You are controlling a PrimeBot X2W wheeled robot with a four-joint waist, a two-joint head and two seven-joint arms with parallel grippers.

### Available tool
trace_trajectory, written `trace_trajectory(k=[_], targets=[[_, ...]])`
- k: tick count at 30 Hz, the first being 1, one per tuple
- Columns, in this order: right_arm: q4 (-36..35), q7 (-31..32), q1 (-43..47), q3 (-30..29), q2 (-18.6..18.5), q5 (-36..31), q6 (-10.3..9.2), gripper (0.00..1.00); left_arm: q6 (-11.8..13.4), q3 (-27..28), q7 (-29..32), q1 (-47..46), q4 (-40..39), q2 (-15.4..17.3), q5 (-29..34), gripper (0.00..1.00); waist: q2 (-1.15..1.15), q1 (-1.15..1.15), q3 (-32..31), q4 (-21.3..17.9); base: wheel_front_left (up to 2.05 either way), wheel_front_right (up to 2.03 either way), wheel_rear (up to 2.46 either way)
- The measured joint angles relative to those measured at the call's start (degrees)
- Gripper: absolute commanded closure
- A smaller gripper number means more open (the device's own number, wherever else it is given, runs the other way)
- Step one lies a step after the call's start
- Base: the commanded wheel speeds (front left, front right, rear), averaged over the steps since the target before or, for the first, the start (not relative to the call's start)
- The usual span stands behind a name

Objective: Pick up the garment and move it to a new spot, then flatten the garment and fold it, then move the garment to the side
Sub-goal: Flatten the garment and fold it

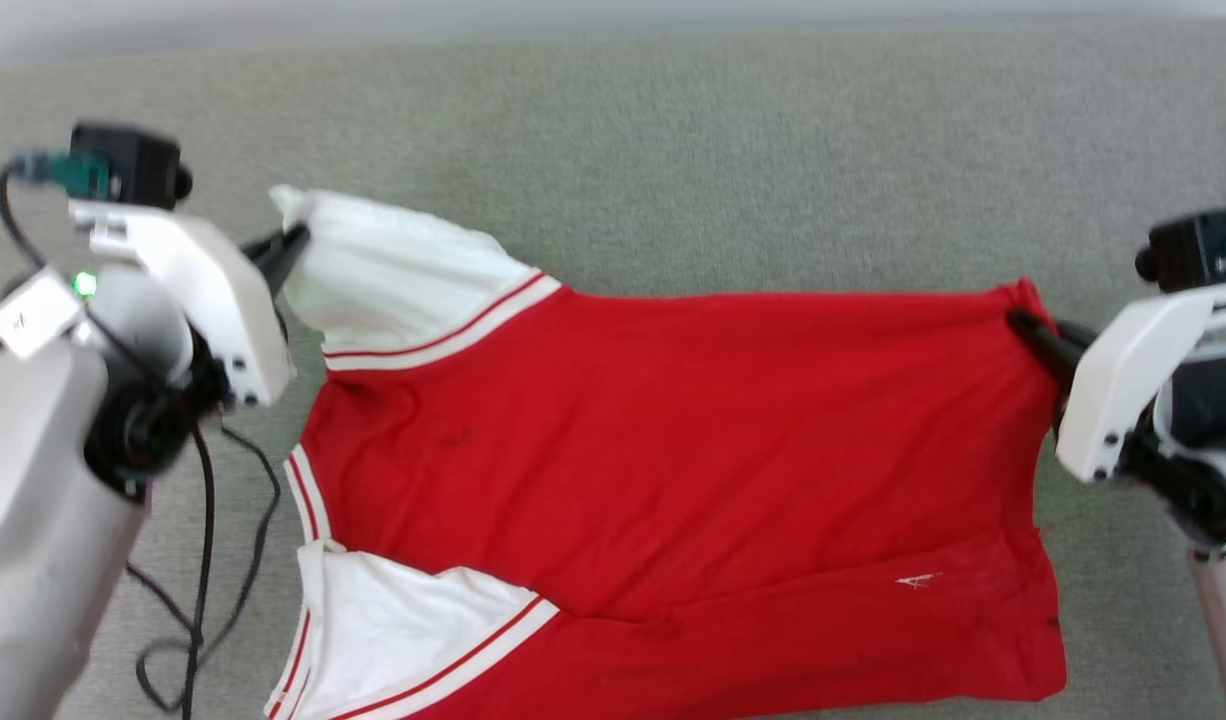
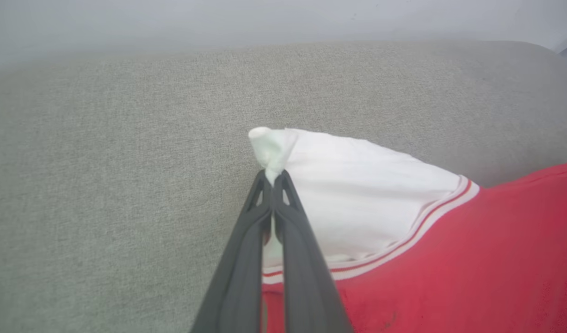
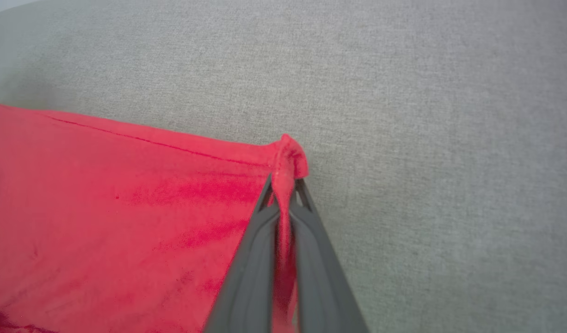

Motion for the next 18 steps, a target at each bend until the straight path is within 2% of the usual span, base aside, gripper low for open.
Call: trace_trajectory(k=[10, 18], targets=[[0.5, -5.1, 11.7, -2.9, 3.1, -1.5, 0.00, 1.00, 5.2, 3.5, -9.0, 20.8, -9.4, 1.1, -3.8, 1.00, 0.00, 0.00, -5.7, 1.7, 0.00, 0.00, 0.00], [2.9, -9.2, 19.2, -4.5, 4.9, -1.0, 0.00, 1.00, 8.6, 4.0, -12.4, 35.7, -15.0, 0.5, -6.9, 1.00, 0.00, -0.01, -8.8, 2.3, 0.00, 0.00, 0.00]])
